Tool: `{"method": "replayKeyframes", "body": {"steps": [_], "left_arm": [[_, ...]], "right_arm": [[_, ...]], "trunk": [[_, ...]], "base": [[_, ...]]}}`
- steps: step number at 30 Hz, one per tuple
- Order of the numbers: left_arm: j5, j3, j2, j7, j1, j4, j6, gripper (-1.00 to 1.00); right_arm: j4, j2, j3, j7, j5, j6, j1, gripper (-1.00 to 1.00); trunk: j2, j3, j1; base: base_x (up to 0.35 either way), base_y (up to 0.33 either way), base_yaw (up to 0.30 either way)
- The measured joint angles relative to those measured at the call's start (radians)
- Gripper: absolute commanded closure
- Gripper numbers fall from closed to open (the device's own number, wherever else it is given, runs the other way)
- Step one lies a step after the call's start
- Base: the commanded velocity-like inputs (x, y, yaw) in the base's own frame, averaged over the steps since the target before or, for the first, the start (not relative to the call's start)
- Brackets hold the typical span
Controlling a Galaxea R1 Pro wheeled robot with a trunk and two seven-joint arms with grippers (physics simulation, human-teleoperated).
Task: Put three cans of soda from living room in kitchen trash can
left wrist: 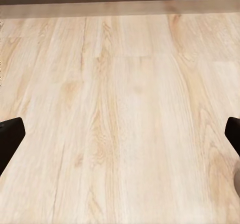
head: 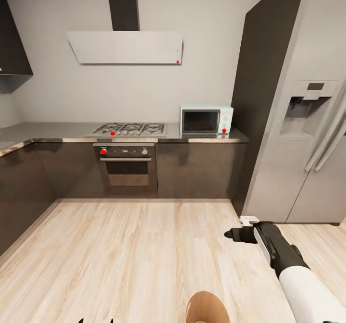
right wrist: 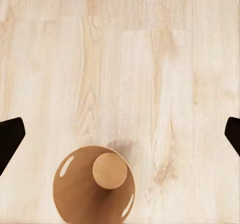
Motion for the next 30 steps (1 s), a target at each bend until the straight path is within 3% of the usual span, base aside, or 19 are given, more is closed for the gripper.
{"method": "replayKeyframes", "body": {"steps": [7, 30], "left_arm": [[0.0, 0.007, 0.0, 0.0, 0.0, -0.001, 0.0, -1.0], [-0.002, 0.002, 0.0, 0.0, 0.0, 0.0, 0.002, -1.0]], "right_arm": [[0.023, 0.008, 0.041, -0.004, 0.001, 0.004, -0.013, -1.0], [0.025, 0.025, 0.041, 0.029, -0.012, 0.003, -0.015, -1.0]], "trunk": [[-0.049, -0.022, 0.027], [-0.21, -0.094, 0.115]], "base": [[0.0, 0.0, 0.0], [0.0, 0.0, 0.0]]}}
